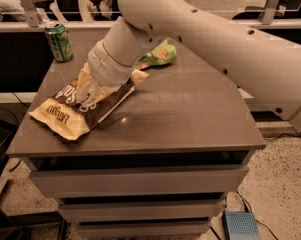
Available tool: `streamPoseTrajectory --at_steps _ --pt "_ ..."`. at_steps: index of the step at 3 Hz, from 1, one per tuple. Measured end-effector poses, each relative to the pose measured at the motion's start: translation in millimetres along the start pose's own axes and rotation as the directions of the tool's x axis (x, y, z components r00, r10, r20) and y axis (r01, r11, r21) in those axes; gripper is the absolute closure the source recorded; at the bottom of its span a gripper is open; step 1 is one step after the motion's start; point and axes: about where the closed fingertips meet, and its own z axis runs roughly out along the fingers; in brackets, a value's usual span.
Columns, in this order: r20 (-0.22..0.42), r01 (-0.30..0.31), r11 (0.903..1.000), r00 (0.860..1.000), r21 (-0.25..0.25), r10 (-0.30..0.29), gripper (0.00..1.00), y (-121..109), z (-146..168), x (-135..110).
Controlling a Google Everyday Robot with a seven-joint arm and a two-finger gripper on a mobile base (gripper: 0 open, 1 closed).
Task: Pick brown chip bag
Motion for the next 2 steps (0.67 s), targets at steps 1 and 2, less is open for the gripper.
streamPoseTrajectory --at_steps 1,2 --pt "0.0 0.004 0.9999 1.0 0.009 -0.004 1.0 -2.2 -5.3 -3.5" --pt "0.002 0.005 0.9999 1.0 0.013 -0.005 1.0 -3.1 -6.5 -5.6"
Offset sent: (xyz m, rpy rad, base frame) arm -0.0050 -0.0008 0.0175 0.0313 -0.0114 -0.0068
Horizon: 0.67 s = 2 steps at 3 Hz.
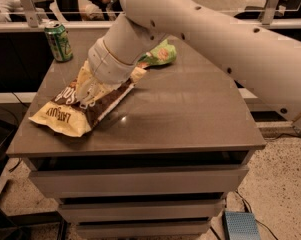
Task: Pick brown chip bag
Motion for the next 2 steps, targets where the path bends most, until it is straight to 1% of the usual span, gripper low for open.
streamPoseTrajectory --at_steps 1,2 --pt "-0.001 0.014 0.9995 1.0 0.029 -0.014 1.0 -23 -18 -16" --pt "0.001 0.059 0.9953 0.998 0.077 -0.059 1.0 -60 -56 -51"
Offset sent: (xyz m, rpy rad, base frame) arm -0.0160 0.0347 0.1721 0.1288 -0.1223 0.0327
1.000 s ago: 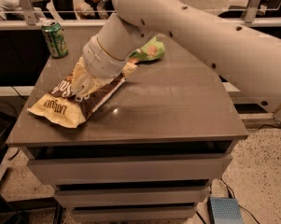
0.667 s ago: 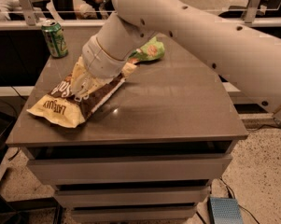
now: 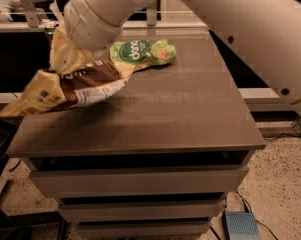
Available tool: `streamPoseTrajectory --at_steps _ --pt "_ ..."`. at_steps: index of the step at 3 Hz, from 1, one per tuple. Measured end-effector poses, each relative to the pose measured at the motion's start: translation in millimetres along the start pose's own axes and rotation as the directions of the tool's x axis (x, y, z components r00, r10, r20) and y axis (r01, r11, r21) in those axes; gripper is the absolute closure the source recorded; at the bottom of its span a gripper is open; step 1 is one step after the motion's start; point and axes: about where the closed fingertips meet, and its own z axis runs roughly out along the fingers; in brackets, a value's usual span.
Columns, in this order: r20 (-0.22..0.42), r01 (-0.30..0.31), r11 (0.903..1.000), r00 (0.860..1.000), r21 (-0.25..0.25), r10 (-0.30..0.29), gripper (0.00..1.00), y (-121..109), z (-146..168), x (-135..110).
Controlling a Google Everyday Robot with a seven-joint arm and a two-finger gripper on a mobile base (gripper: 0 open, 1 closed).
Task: Pick brown chip bag
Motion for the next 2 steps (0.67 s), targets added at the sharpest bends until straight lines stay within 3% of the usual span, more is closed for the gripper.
streamPoseTrajectory --at_steps 1,2 --pt "0.003 0.05 0.9972 0.999 0.056 -0.05 1.0 -32.2 -38.5 -30.8" --pt "0.003 0.05 0.9972 0.999 0.056 -0.05 1.0 -32.2 -38.5 -30.9"
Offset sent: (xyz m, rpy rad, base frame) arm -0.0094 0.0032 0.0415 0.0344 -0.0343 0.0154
